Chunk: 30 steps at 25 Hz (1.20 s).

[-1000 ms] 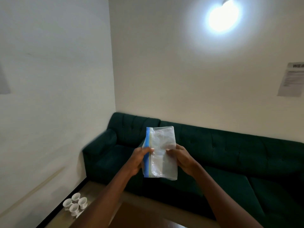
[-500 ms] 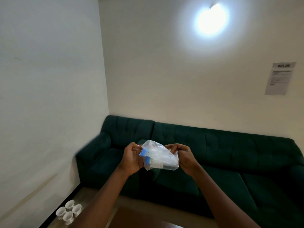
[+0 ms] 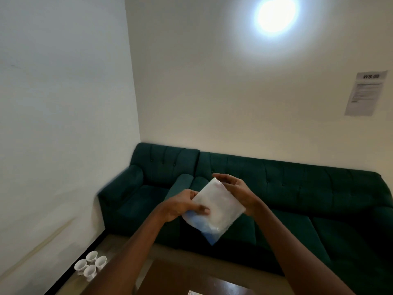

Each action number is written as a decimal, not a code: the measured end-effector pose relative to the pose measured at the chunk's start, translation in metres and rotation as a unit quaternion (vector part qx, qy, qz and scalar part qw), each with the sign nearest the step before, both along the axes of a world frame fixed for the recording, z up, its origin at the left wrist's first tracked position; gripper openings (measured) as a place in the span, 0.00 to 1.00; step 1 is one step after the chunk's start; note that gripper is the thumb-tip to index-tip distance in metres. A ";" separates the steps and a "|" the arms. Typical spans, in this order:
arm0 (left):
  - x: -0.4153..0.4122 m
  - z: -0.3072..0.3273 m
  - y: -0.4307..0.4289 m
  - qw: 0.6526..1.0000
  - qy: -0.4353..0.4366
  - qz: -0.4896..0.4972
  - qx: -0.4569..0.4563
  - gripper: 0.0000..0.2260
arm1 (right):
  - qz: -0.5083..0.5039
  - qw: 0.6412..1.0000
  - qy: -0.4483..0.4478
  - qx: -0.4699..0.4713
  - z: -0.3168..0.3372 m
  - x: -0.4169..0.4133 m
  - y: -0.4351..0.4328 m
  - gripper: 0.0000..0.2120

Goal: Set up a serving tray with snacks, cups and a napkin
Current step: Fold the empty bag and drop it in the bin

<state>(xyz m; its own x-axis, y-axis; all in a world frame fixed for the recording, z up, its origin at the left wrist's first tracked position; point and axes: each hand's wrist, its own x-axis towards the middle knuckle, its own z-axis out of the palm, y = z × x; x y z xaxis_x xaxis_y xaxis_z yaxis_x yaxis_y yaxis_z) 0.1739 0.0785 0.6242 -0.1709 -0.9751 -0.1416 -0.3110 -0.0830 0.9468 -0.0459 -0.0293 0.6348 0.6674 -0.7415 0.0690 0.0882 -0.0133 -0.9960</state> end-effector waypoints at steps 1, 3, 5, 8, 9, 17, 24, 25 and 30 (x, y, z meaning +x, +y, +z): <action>-0.007 -0.003 0.001 0.996 0.062 0.052 -0.031 0.20 | -0.011 0.997 -0.035 0.069 -0.007 -0.002 0.002 0.18; -0.018 -0.012 0.001 0.968 0.168 0.170 -0.074 0.20 | -0.002 0.980 -0.090 0.177 -0.026 -0.006 0.008 0.32; -0.025 -0.025 -0.003 0.945 0.204 0.238 -0.090 0.22 | 0.016 0.975 -0.106 0.197 -0.040 -0.004 0.015 0.32; -0.030 -0.037 -0.004 0.947 0.221 0.222 -0.076 0.22 | -0.012 0.990 -0.047 0.130 -0.049 0.010 0.025 0.28; -0.030 -0.041 -0.004 0.950 0.234 0.198 -0.062 0.22 | -0.035 0.992 -0.028 0.119 -0.053 0.012 0.026 0.28; -0.023 -0.053 -0.023 0.959 0.242 0.125 -0.078 0.12 | -0.121 0.982 -0.032 0.139 -0.073 0.002 0.015 0.13; 0.002 -0.067 -0.029 0.924 0.352 0.056 0.137 0.26 | -0.155 0.987 -0.014 0.048 -0.080 -0.008 0.024 0.19; 0.004 -0.070 -0.028 0.930 0.323 0.034 0.173 0.33 | -0.147 0.989 0.016 0.006 -0.076 -0.010 0.024 0.18; 0.001 -0.101 -0.010 0.926 0.297 -0.018 0.231 0.26 | -0.056 0.984 0.150 -0.076 -0.069 0.002 0.032 0.18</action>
<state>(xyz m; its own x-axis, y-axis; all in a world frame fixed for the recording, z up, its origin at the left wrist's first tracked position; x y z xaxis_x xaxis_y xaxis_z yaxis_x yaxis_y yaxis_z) 0.1747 0.0690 0.5234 -0.3845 -0.8261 -0.4119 0.2435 -0.5212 0.8180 -0.0434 0.0024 0.5658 0.5899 -0.8075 -0.0032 -0.2192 -0.1563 -0.9631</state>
